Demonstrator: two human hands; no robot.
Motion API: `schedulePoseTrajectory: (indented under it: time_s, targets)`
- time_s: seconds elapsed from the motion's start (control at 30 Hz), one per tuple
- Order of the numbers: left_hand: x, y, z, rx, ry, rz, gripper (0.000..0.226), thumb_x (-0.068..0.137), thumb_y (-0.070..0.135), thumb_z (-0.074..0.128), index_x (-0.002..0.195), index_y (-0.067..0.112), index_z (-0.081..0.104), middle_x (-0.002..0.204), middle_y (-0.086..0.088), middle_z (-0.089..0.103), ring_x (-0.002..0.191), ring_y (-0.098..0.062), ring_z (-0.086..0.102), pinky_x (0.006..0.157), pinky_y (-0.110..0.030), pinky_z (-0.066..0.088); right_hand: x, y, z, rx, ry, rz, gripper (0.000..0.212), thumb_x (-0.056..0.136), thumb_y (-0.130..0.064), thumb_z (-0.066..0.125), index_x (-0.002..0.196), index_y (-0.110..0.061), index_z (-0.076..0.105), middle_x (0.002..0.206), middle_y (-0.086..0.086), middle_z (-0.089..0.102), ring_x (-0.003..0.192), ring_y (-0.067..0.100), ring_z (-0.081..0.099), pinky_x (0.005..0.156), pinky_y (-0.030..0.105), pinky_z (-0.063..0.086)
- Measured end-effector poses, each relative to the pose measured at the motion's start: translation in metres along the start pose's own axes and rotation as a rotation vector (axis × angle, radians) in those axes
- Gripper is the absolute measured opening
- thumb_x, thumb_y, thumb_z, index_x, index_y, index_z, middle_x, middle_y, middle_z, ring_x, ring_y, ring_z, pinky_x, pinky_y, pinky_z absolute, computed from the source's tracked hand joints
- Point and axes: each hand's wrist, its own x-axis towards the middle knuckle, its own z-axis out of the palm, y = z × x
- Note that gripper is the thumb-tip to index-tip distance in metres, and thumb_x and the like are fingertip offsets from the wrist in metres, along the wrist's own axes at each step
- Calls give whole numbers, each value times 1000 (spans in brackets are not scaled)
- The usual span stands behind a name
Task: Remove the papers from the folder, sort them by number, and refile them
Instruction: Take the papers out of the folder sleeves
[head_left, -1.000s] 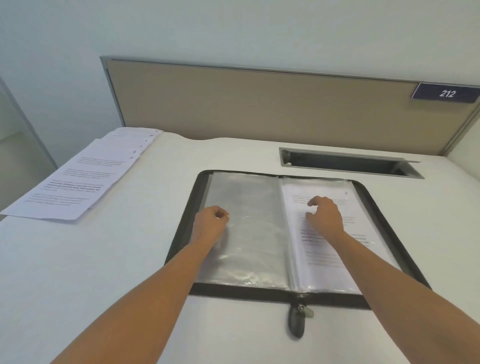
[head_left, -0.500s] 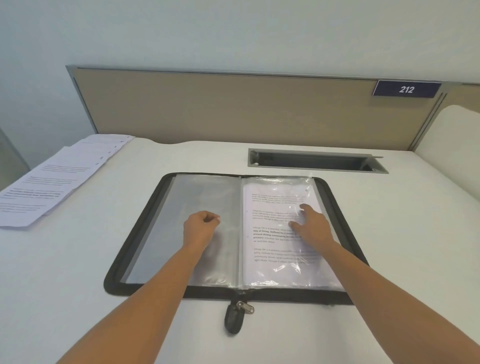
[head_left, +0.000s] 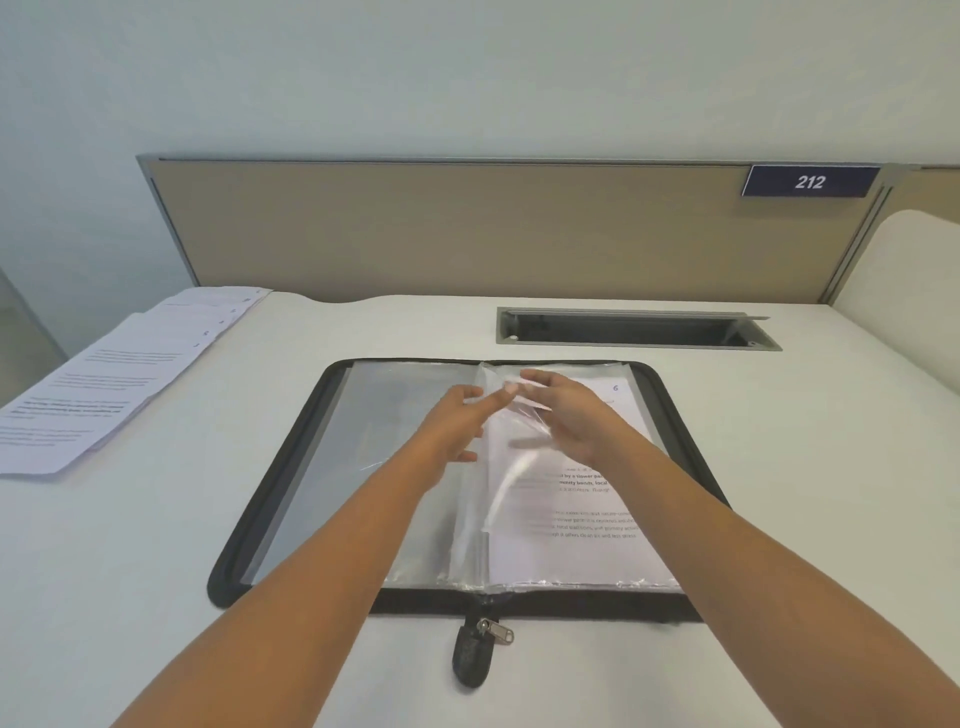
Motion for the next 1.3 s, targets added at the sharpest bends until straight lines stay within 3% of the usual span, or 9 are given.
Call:
schedulePoseTrajectory:
  time_s: [0.17, 0.33, 0.5, 0.63, 0.77, 0.87, 1.0, 1.13, 1.3]
  targets:
    - [0, 13, -17, 106, 18, -2, 81, 82, 29, 72, 144, 23, 20, 129, -2, 41, 104, -18, 49, 65, -24, 46, 3, 0, 33, 189, -163, -79, 18, 100, -22, 41, 114, -19, 53, 110, 0, 65, 109, 19, 55, 84, 50, 47]
    - [12, 0, -64, 63, 143, -62, 76, 73, -11, 68, 137, 14, 35, 123, -23, 52, 90, -31, 59, 70, -35, 52, 9, 4, 41, 66, 15, -220, 10, 97, -23, 49, 103, -20, 57, 102, -3, 67, 98, 14, 60, 79, 33, 49]
    - [15, -28, -112, 75, 181, -213, 29, 79, -13, 60, 99, 8, 55, 96, -15, 54, 61, -22, 61, 56, -27, 54, 16, 25, 12, -185, 289, -231, 12, 92, -13, 55, 83, -19, 58, 87, -1, 66, 80, 14, 59, 71, 25, 47]
    - [20, -57, -123, 145, 314, -269, 21, 85, -5, 53, 74, 12, 50, 90, -13, 57, 58, -24, 58, 60, -27, 46, 23, 50, -9, -628, 234, -247, 6, 90, -18, 60, 95, -15, 61, 99, -1, 62, 89, 15, 55, 72, 24, 43]
    - [27, -65, -115, 179, 618, 55, 13, 89, 8, 51, 97, 11, 61, 98, -8, 65, 83, -28, 60, 82, -39, 50, 29, 71, -20, -1033, 100, -323, 33, 90, -29, 61, 120, -16, 57, 127, 0, 53, 120, 16, 47, 100, 29, 36]
    - [22, -55, -95, 403, 741, 420, 14, 93, 12, 50, 99, 10, 62, 92, 0, 61, 85, -20, 52, 81, -34, 40, 29, 82, -23, -1217, 9, -348, 42, 93, -35, 55, 131, -19, 50, 147, 2, 36, 137, 16, 28, 110, 29, 25]
    - [32, -61, -73, 675, 462, 630, 21, 89, 18, 53, 105, 10, 64, 110, -3, 63, 104, -26, 56, 89, -36, 40, 27, 86, -26, -1300, 31, -420, 47, 96, -38, 47, 139, -19, 44, 152, -1, 30, 141, 13, 21, 109, 20, 16]
    - [48, -80, -61, 1032, 124, 353, 53, 93, 52, 38, 139, 26, 40, 153, 0, 26, 142, -19, 21, 110, -45, 22, 28, 90, -29, -1340, 47, -461, 47, 97, -38, 45, 140, -20, 43, 152, 0, 32, 141, 13, 22, 109, 19, 14]
    - [57, -89, -73, 1149, 19, -77, 62, 93, 64, 21, 148, 42, 3, 158, 7, -11, 146, -21, -9, 108, -66, 3, 30, 91, -30, -1348, 54, -481, 46, 97, -38, 46, 139, -20, 44, 150, 0, 33, 140, 13, 24, 109, 19, 14]
